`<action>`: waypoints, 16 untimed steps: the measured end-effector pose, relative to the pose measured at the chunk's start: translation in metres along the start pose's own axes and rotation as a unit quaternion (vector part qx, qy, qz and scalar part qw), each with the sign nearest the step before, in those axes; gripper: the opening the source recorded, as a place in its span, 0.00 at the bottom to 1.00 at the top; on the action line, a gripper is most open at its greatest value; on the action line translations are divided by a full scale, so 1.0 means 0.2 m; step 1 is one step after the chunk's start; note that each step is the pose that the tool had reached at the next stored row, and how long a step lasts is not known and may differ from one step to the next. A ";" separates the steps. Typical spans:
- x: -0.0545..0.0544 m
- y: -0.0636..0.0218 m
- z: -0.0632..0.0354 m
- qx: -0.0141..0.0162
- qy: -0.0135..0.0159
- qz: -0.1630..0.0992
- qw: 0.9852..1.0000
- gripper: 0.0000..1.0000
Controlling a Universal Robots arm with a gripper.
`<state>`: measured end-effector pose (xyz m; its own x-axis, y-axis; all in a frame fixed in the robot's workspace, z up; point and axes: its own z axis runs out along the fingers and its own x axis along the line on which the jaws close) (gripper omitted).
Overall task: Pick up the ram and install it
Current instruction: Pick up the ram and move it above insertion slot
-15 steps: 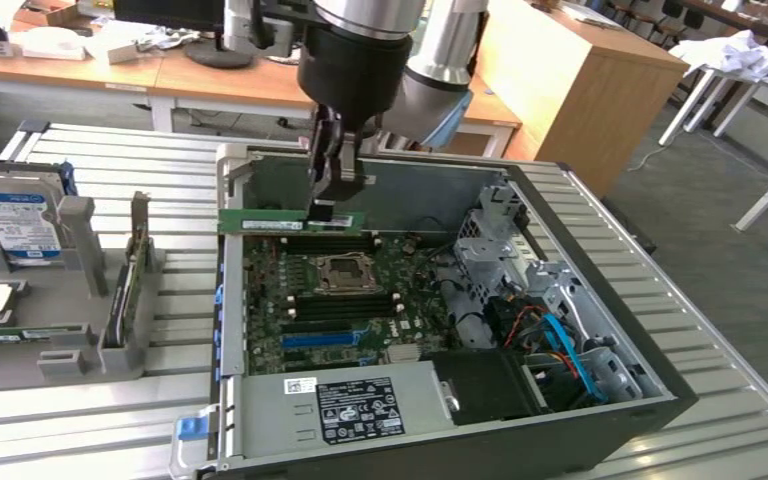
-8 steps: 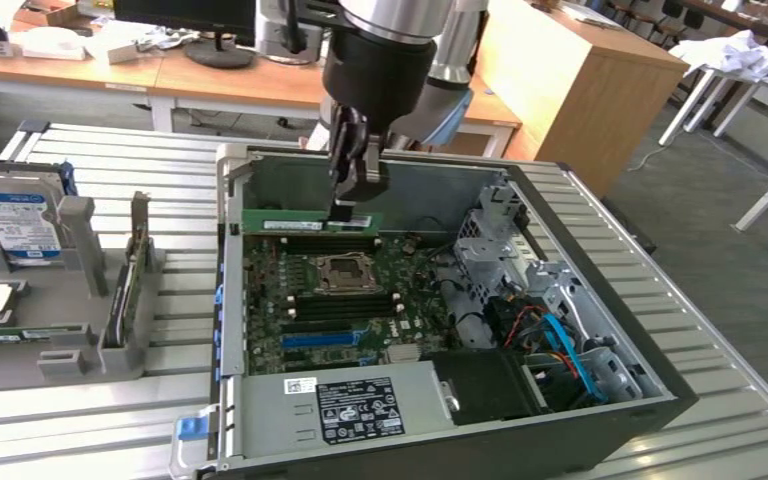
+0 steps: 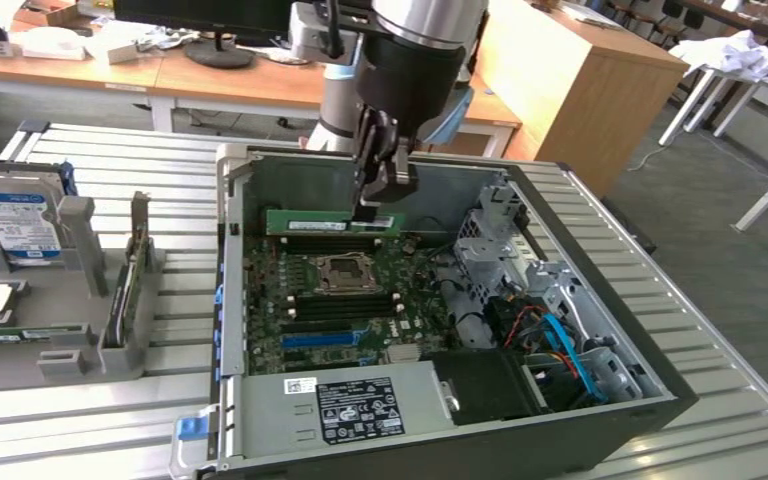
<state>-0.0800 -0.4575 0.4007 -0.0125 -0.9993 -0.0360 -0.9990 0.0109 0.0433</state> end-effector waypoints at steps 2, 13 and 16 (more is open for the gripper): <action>0.00 -0.028 -0.001 0.000 0.000 0.000 1.000 0.12; 0.00 -0.181 -0.008 0.000 0.000 0.000 1.000 0.12; 0.00 -0.182 -0.008 0.000 0.000 0.000 1.000 0.12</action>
<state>-0.0436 -0.4575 0.4008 -0.0125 -0.9993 -0.0359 -0.9990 0.0110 0.0433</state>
